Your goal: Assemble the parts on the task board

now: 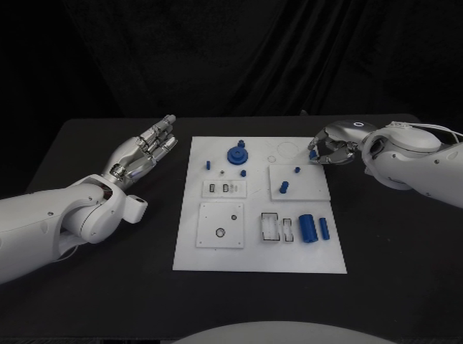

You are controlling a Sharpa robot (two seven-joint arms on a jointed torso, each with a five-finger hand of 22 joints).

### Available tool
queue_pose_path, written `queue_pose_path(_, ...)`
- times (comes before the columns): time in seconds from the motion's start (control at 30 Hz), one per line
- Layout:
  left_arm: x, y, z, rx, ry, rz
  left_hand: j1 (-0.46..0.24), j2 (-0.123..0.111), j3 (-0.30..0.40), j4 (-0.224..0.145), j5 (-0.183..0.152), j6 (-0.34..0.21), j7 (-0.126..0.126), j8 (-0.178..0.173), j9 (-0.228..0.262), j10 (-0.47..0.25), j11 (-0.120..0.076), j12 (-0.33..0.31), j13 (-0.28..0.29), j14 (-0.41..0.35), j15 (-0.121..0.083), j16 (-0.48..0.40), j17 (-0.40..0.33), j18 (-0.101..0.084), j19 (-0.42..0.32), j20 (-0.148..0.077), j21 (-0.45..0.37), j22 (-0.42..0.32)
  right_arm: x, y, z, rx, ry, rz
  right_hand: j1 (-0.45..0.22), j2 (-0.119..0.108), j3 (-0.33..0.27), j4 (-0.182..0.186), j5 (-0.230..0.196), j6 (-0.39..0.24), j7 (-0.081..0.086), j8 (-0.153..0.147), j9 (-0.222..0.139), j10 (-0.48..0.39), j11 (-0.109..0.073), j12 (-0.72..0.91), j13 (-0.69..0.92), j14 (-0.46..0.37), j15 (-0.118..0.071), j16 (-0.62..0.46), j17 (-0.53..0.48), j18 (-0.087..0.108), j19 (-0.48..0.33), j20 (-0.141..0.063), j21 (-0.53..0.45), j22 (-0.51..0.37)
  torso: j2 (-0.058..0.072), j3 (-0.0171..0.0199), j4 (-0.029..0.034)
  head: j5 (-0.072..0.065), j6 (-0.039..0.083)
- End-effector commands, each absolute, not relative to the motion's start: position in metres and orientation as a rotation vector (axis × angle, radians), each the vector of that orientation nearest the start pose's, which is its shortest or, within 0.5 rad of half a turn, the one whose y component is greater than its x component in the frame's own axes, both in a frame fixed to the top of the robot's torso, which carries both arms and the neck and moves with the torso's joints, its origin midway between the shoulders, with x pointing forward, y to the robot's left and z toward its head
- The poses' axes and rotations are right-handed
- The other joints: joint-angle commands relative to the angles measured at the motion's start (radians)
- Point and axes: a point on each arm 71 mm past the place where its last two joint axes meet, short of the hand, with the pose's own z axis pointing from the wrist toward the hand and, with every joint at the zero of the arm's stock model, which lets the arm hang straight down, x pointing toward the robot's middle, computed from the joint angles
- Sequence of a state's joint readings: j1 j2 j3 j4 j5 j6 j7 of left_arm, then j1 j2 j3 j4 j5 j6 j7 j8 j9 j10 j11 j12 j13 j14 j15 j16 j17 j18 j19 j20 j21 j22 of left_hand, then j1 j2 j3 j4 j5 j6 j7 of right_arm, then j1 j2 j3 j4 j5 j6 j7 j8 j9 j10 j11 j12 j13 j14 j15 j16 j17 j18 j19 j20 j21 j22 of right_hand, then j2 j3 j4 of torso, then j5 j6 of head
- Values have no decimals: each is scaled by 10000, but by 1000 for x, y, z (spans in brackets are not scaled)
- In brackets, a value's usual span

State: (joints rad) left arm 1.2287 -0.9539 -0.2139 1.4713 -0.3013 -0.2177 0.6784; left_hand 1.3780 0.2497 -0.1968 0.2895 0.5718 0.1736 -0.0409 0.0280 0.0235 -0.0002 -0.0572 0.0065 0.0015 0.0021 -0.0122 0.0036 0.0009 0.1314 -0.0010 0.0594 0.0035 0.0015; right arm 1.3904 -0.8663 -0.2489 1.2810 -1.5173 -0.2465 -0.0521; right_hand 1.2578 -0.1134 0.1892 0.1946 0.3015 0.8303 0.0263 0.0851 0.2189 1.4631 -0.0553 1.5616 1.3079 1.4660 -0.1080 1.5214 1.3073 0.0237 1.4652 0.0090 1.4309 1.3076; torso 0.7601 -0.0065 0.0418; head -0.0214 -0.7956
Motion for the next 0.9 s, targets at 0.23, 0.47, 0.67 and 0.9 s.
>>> queue_pose_path(0.23,465,268,-201,-5866,13641,-15777,34,58,34,-2,37,52,20,-29,15,2,66,-65,-15,-21,83,-36,-9,73,10,53,-35,-15,531,-295,-177,-2523,17128,2794,234,-74,10,58,56,309,-5,125,81,961,14,-46,2496,845,-50,-76,1866,109,343,-63,-51,2169,7,6,-9,0,-25)
queue_pose_path(0.47,465,268,-201,-5881,13680,-15793,40,70,43,1,31,167,174,-9,31,2,141,-65,-15,-21,139,-36,-9,75,10,117,-35,-15,531,-295,-177,-2519,17123,2794,455,-85,61,-2,60,392,-9,150,137,950,11,-60,2483,838,-55,-98,1840,116,332,-68,-85,2161,6,4,-13,3,-30)
queue_pose_path(0.67,466,268,-202,-5913,13736,-15775,30,79,43,5,20,375,362,27,58,2,217,-65,-15,-21,162,-36,-9,94,10,158,-35,-15,533,-293,-177,-2556,17027,2845,508,-52,79,11,53,508,1,205,198,922,19,-93,2451,825,-54,-132,1797,127,308,-70,-140,2145,0,3,-20,26,-72)
queue_pose_path(0.9,466,268,-202,-5943,13811,-15790,28,84,45,4,17,456,419,40,67,2,268,-65,-15,-21,172,-36,-9,103,10,175,-35,-15,536,-290,-176,-2600,16971,2861,540,55,114,60,51,731,18,313,318,900,29,-119,2427,815,-39,-158,1766,135,288,-61,-189,2134,1,5,-20,48,-95)
